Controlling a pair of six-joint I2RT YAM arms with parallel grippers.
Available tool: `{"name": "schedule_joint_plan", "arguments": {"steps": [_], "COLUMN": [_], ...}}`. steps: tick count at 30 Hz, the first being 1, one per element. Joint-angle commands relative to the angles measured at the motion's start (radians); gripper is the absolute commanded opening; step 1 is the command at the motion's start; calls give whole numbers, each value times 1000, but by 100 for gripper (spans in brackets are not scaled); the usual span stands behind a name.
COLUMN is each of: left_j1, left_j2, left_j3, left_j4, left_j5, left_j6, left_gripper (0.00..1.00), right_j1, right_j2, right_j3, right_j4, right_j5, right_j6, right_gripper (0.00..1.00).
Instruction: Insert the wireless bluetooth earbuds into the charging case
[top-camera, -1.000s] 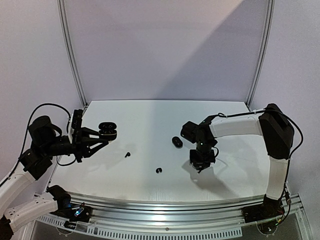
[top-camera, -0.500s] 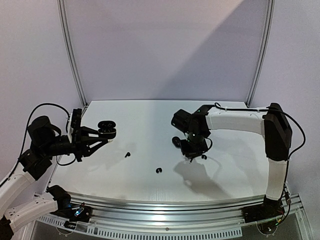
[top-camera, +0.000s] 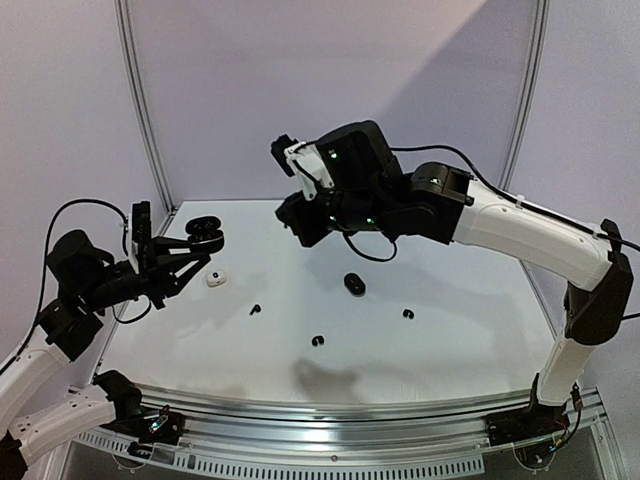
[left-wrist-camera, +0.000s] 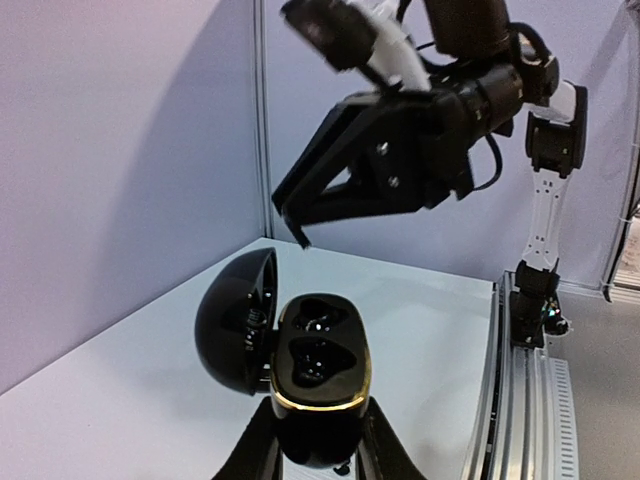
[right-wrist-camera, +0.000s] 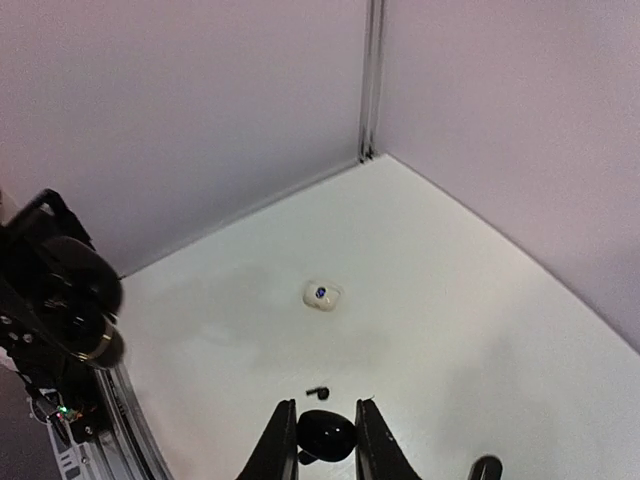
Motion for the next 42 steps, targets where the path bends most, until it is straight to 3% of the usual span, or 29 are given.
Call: {"name": "schedule_joint_plan", "arguments": {"steps": [1,6,11,42], "left_j1": [2,-5,-17,-43], "left_j2": [10,6,4,27], "left_j3": [15,25,26,48], "left_j4": [47,61,74,70], "left_j5": [-28,-43,-94,-111], "left_j6": [6,37,38,19], "left_gripper": [0,0,0,0], "right_j1": [38,98,130,146], "right_j2": [-20,-13,20,137], "right_j3": [5,3,3,28], "right_j4": [306,471,524,501], "right_j5": [-47,-120,-130,-75], "right_j6": [-254,-390,-459,-549], "right_gripper": [0,0,0,0]}}
